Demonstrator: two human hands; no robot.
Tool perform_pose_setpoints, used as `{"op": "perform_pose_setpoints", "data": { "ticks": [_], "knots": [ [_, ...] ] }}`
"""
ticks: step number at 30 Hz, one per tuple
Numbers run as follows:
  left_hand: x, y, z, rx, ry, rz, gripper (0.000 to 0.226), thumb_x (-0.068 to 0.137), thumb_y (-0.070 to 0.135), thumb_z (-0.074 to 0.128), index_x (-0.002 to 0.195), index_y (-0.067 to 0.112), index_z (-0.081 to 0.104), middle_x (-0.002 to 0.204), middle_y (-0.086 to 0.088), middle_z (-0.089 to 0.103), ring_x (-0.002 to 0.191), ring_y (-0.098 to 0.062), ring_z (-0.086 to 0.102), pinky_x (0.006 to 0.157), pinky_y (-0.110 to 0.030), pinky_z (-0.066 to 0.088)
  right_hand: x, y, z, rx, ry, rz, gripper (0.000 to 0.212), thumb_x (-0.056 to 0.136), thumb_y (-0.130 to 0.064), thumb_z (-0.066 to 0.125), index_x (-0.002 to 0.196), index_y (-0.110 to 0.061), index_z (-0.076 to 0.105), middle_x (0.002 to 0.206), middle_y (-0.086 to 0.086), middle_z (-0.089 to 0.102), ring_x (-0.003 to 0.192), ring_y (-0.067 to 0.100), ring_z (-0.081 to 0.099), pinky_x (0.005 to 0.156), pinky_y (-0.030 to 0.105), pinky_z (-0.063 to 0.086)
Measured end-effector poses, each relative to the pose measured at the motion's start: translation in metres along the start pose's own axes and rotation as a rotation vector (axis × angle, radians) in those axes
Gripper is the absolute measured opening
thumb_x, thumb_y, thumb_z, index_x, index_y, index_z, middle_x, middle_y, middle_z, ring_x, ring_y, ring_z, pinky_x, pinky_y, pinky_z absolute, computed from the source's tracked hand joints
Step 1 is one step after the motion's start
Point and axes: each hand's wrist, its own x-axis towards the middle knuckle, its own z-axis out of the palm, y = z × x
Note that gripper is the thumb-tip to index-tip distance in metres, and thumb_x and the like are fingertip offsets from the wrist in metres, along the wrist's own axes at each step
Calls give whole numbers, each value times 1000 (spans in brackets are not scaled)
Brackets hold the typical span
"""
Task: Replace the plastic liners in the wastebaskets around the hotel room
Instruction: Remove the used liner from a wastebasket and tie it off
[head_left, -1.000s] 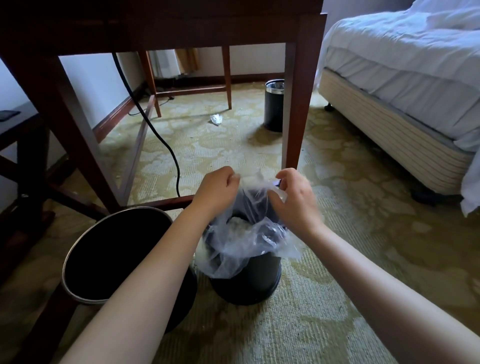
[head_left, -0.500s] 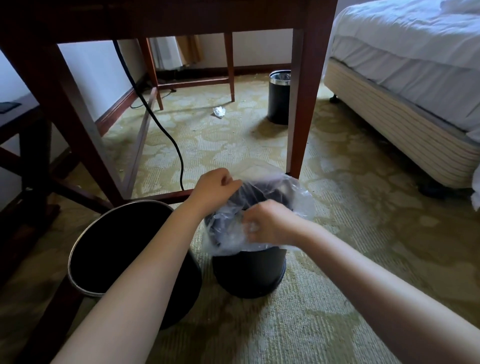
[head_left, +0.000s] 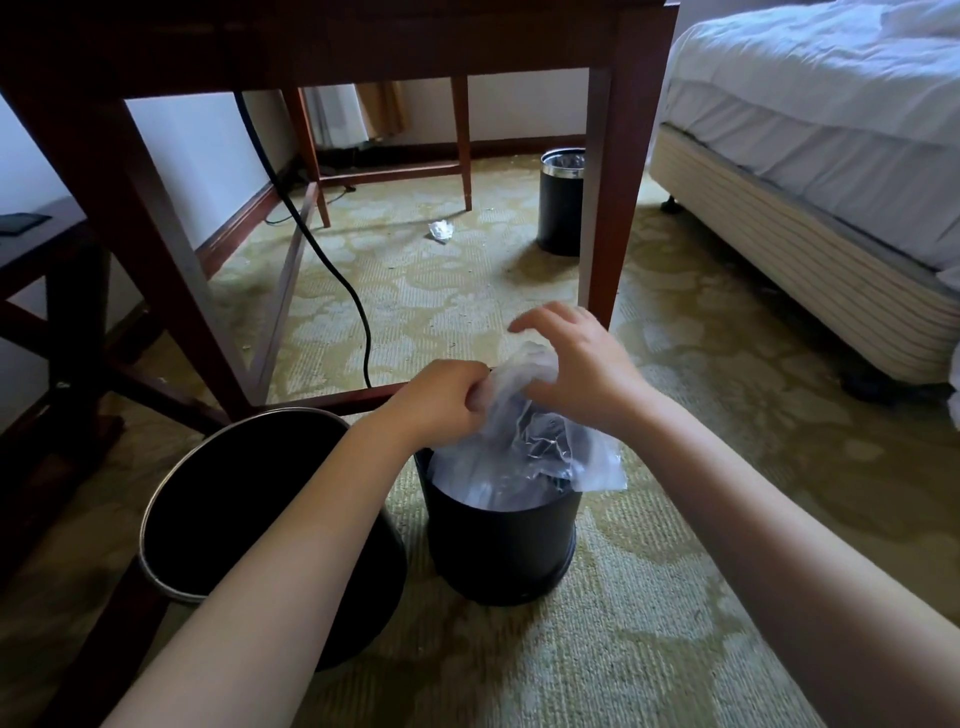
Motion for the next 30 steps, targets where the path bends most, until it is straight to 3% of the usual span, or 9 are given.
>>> {"op": "perform_pose_setpoints", "data": {
  "ticks": [3,7,11,14,19,22,25,28,30],
  "knots": [
    [1,5,-10,62,45,38,26,77,3,57,63,16,39,62,2,43,57,-13,38,53,-25,26,5,5,7,-167,-164,-15,74,78,-27,75,143,-28,40,154,2,30,142,23,23,111,44,28],
    [-1,7,-14,187,29,-16,11,77,5,53,75,15,51,73,1,52,68,-17,48,59,-29,36,1,13,17,-200,-125,44,13,89,-16,58,100,-14,65,104,3,66,105,26,56,81,32,37],
    [-1,-15,-25,314,23,-177,9,80,16,57,74,19,50,80,1,55,79,-19,54,67,-31,45,-7,20,10,-237,-99,158,13,95,-19,51,98,-13,62,95,4,66,89,28,59,75,31,37],
    [1,-15,-34,170,169,-175,17,80,17,57,69,20,44,74,2,51,70,-17,49,57,-28,35,-7,23,11,-182,-133,205,11,93,-26,55,103,-19,54,99,3,64,92,29,60,79,36,48],
    [3,7,-34,-30,318,-51,5,81,11,57,81,16,55,74,6,57,70,-13,54,62,-26,44,-3,1,12,164,-179,193,58,78,-39,76,127,-29,46,108,-4,56,98,18,55,82,36,51],
    [2,14,-28,-187,372,-39,11,80,9,62,82,19,58,73,6,60,67,-9,55,58,-14,42,1,-12,27,219,-150,155,23,81,-35,75,95,-28,58,80,-9,53,70,8,50,62,24,42],
    [-1,15,-32,-532,384,-76,16,80,13,72,88,19,60,76,0,69,72,-13,66,70,-19,51,5,-15,37,312,-73,187,36,87,-22,67,60,-24,43,60,-7,42,55,10,37,57,28,34],
    [-5,2,-40,-789,351,-33,37,74,28,79,106,23,60,98,2,73,96,-11,67,90,-35,52,5,-13,31,427,-22,236,31,89,-22,66,62,-20,52,59,-7,46,54,9,40,51,21,34],
    [-8,-15,-41,-723,260,-40,74,61,44,81,126,28,50,127,7,61,120,-6,54,101,-33,43,7,-11,24,479,-4,282,17,89,-25,68,74,-19,63,64,-6,55,57,8,47,53,19,37]
  ]
}}
